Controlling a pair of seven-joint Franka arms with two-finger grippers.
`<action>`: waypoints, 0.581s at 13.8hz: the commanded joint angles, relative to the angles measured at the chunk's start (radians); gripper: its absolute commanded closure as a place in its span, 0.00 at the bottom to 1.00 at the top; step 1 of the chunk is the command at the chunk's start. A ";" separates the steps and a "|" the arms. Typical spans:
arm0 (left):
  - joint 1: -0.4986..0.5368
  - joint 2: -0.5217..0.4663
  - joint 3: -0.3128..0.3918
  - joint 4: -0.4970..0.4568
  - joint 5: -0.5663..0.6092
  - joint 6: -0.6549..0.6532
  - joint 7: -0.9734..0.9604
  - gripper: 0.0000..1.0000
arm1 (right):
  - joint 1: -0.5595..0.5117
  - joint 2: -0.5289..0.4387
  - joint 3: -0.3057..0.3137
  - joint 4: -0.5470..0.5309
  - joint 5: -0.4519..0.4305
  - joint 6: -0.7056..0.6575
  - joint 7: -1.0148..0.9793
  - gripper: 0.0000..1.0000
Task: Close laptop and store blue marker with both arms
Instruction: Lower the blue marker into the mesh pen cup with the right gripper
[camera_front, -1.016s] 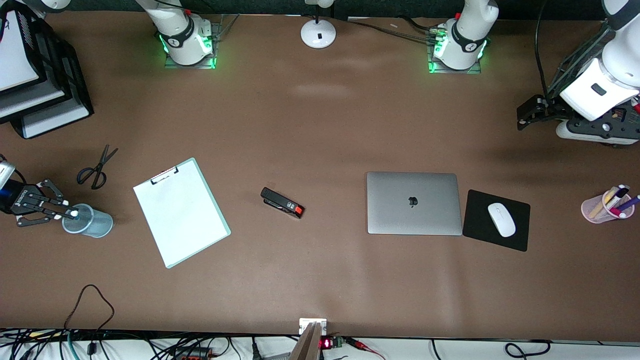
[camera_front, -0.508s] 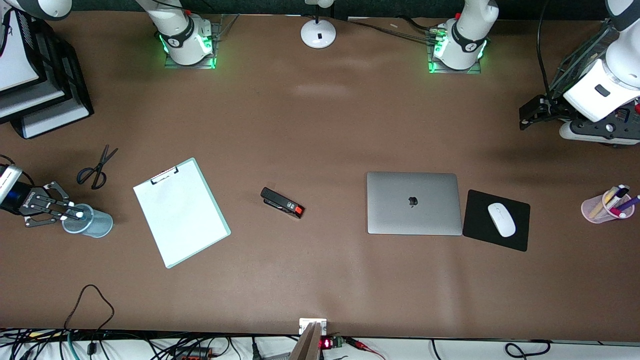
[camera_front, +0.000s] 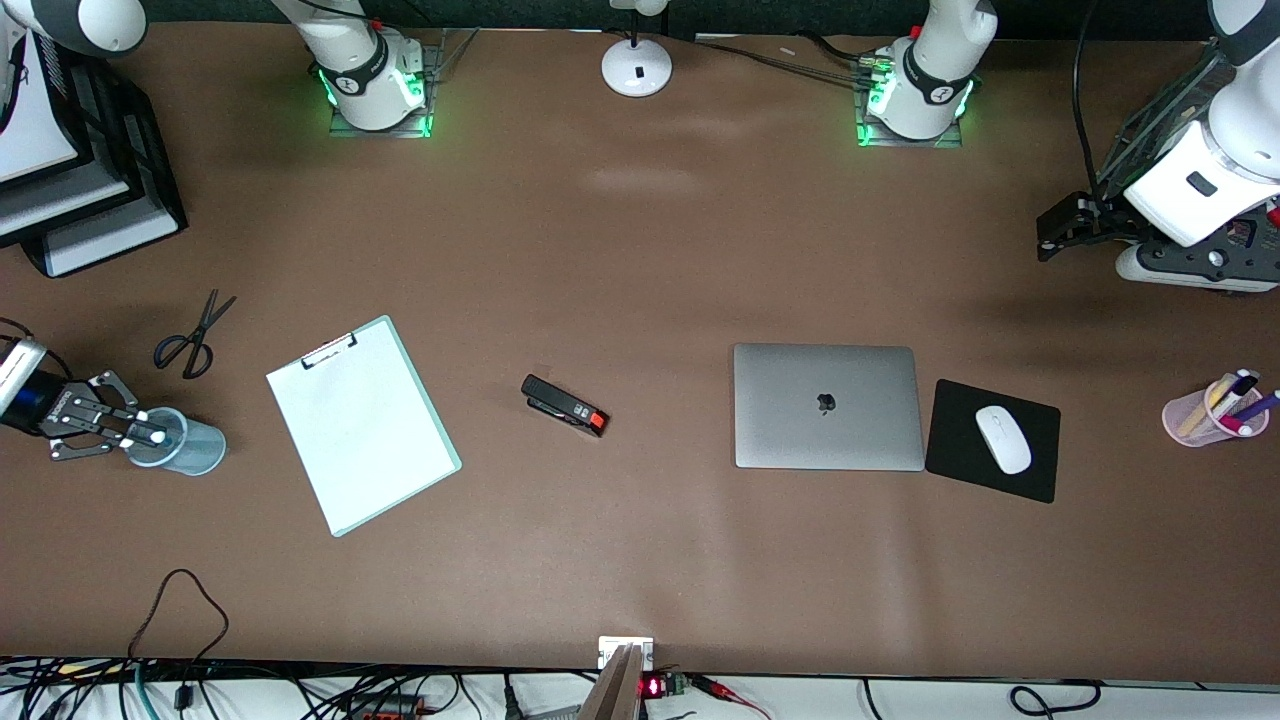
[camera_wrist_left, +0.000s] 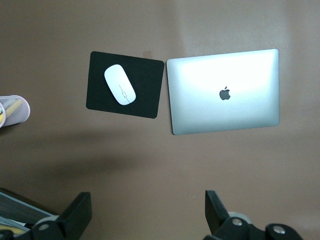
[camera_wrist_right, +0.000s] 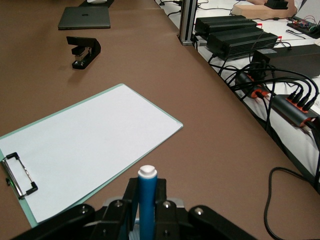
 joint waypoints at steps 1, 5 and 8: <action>0.005 0.016 -0.003 0.038 -0.001 -0.018 0.017 0.00 | -0.027 0.055 0.011 0.069 0.023 -0.020 -0.018 0.98; 0.004 0.015 -0.003 0.036 -0.001 -0.020 0.017 0.00 | -0.039 0.080 0.011 0.069 0.023 -0.021 -0.049 0.98; 0.004 0.015 -0.003 0.036 -0.001 -0.023 0.017 0.00 | -0.039 0.090 0.011 0.066 0.023 -0.023 -0.047 0.98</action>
